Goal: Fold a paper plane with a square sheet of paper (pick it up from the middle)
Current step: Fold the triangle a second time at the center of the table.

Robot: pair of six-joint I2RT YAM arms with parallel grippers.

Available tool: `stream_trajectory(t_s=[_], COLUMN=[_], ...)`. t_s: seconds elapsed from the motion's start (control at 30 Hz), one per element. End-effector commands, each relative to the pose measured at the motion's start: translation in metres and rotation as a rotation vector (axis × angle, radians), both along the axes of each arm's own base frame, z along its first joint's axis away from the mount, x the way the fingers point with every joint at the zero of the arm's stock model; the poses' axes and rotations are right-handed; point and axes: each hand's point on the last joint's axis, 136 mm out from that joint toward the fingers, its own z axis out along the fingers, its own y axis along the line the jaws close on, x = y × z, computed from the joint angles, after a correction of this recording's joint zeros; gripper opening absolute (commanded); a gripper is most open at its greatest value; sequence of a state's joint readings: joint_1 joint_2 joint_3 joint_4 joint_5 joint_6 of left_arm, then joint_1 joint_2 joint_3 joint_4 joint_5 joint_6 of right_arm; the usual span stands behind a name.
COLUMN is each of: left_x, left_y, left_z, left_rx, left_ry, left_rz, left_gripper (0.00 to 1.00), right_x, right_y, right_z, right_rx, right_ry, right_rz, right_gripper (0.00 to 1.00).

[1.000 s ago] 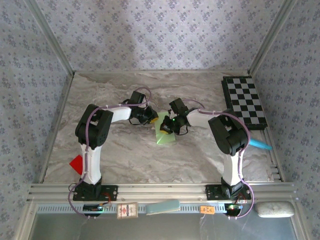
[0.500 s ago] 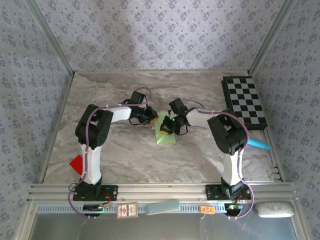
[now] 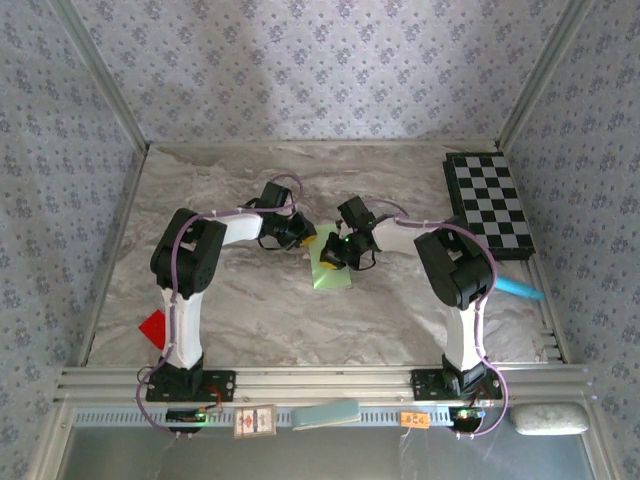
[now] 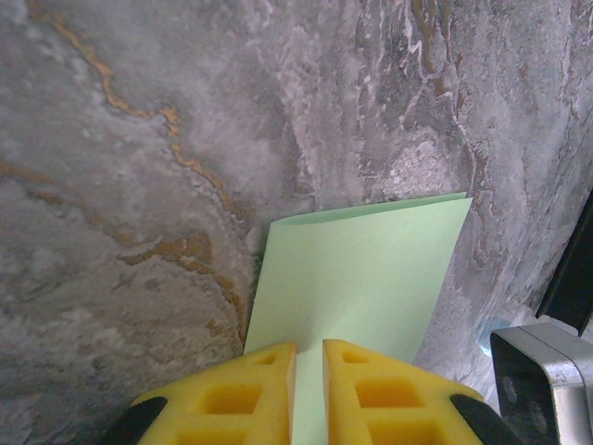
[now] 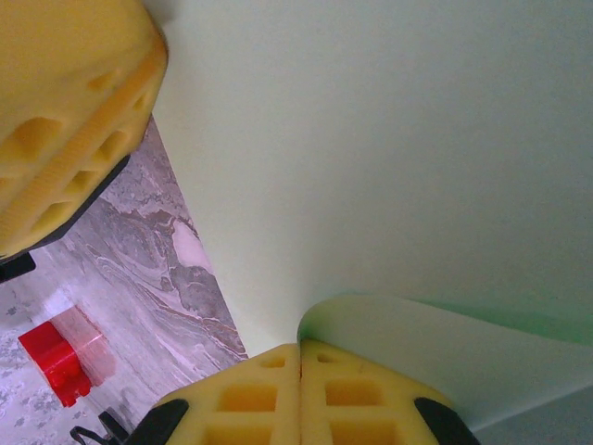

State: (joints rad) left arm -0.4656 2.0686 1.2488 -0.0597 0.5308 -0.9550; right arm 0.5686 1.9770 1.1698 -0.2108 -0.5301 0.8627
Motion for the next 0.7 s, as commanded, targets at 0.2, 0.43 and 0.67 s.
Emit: stream_trajectory(t_s=[0.2, 0.43, 0.67], left_x=[-0.026, 0.006, 0.022], left_y=[-0.014, 0.001, 0.029], left_z=[-0.020, 0.026, 0.068], left_rx=[0.041, 0.028, 0.022], left_ry=[0.095, 0.002, -0.090], left_rz=[-0.056, -0.009, 0.058], left_gripper=[0.16, 0.19, 0.22], right_x=[-0.008, -0.008, -0.008], right_y=[-0.006, -0.006, -0.007], right_z=[-0.017, -0.018, -0.018], right_rx=[-0.065, -0.064, -0.065], right_ry=[0.038, 0.043, 0.038], right_rz=[0.014, 0.012, 0.016], right_gripper=[0.16, 0.28, 0.37])
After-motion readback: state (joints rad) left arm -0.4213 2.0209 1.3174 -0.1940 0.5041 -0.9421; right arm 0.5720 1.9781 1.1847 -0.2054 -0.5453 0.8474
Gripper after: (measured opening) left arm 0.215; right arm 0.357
